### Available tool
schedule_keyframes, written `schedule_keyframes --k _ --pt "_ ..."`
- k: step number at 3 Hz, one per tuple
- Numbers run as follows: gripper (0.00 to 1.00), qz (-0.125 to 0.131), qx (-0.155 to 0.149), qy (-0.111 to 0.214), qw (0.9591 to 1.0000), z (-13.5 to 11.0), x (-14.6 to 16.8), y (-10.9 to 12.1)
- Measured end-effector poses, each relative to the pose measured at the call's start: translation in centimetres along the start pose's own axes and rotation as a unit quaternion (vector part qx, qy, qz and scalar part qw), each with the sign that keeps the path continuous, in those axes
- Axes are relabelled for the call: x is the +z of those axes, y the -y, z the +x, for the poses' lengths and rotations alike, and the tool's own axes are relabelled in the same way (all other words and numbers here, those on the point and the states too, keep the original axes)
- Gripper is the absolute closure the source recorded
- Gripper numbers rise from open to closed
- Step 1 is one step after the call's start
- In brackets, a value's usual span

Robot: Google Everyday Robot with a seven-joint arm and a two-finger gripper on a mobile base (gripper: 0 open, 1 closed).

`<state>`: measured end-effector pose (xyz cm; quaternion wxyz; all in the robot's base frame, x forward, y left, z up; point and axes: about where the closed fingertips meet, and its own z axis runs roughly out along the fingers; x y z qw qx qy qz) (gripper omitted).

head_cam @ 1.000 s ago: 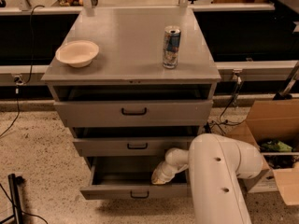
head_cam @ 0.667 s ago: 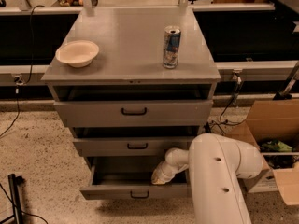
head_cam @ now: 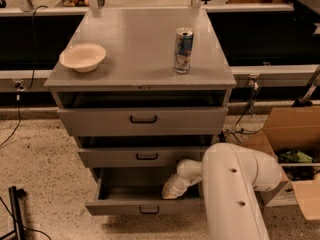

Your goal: Open bottom drawer

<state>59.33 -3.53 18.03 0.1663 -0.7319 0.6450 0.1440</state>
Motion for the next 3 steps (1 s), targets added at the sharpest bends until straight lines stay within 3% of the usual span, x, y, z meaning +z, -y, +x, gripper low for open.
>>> schedule_keyframes --k 1,2,3 --pt "1.00 0.000 0.000 0.000 1.0000 0.0 -0.1 0.0" --pt "1.00 0.003 0.004 0.033 0.9995 0.1 -0.6 0.1" --pt "1.00 0.005 0.014 0.107 0.9941 0.4 -1.8 0.3"
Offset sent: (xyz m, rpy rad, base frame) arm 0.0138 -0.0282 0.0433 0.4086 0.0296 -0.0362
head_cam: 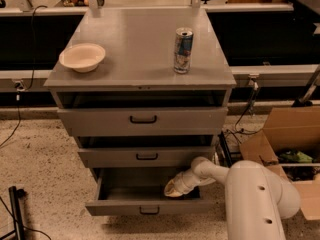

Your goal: Open bottom drawer

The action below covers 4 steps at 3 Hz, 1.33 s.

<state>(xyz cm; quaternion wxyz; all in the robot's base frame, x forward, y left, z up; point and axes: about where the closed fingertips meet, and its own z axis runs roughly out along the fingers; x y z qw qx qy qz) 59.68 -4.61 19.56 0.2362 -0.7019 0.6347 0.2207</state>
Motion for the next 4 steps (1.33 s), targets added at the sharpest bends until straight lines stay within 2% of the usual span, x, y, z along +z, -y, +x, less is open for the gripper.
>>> schedule_keyframes --k 1,2,3,4 --pt "1.00 0.006 0.009 0.047 0.9988 0.3 -1.1 0.1" --pt "1.00 0.013 0.009 0.064 0.9978 0.2 -1.5 0.1" --pt "1.00 0.018 -0.004 0.050 0.9986 -0.5 -0.8 -0.4" --pt "1.00 0.009 -0.019 0.017 0.9997 -0.2 0.7 -0.6"
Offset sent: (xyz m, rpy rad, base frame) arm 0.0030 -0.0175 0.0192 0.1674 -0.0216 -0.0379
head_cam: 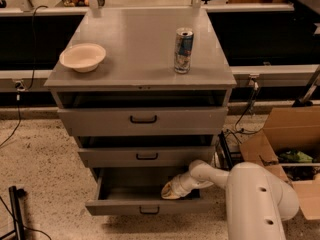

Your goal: Open bottom drawer

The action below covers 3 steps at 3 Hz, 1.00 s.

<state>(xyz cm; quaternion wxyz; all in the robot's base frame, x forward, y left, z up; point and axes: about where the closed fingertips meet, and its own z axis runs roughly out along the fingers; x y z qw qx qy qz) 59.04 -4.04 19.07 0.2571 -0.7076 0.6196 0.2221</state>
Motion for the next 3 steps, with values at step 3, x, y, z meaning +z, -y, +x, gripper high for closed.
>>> schedule_keyframes --k 3 --pt "1.00 -0.078 -0.021 0.007 0.9967 0.3 1.5 -1.9"
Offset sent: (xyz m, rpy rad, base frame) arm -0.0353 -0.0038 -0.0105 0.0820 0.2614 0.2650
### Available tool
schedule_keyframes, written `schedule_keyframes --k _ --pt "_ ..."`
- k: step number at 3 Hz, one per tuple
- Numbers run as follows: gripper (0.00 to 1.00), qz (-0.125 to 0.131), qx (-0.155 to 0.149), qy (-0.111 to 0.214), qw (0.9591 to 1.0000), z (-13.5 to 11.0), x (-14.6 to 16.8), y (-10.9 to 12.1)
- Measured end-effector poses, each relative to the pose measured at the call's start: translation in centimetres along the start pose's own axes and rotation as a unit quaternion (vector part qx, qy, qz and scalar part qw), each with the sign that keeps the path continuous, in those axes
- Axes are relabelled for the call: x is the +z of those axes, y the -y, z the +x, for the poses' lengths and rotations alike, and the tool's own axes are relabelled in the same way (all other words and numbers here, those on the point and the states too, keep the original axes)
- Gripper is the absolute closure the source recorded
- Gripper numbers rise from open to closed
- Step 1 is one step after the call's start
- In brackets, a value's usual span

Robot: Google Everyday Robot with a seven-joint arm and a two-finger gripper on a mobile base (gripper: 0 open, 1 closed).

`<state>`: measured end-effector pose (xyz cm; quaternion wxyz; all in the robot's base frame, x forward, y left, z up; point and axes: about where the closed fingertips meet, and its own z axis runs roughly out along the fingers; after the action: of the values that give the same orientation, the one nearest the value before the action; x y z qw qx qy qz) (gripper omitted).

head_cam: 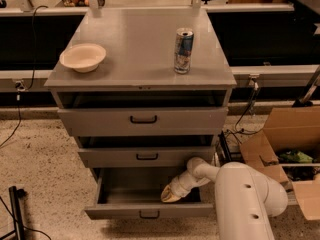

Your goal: Open bottom drawer

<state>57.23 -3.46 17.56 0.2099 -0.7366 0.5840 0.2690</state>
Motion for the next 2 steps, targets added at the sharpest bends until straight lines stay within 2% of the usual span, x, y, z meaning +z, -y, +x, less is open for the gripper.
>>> schedule_keyframes --k 1,2 --pt "1.00 -0.038 -0.012 0.032 0.9987 -0.7 -0.9 -2.4" --pt "1.00 -0.045 -0.022 0.045 0.9977 -1.2 -1.4 -3.6"
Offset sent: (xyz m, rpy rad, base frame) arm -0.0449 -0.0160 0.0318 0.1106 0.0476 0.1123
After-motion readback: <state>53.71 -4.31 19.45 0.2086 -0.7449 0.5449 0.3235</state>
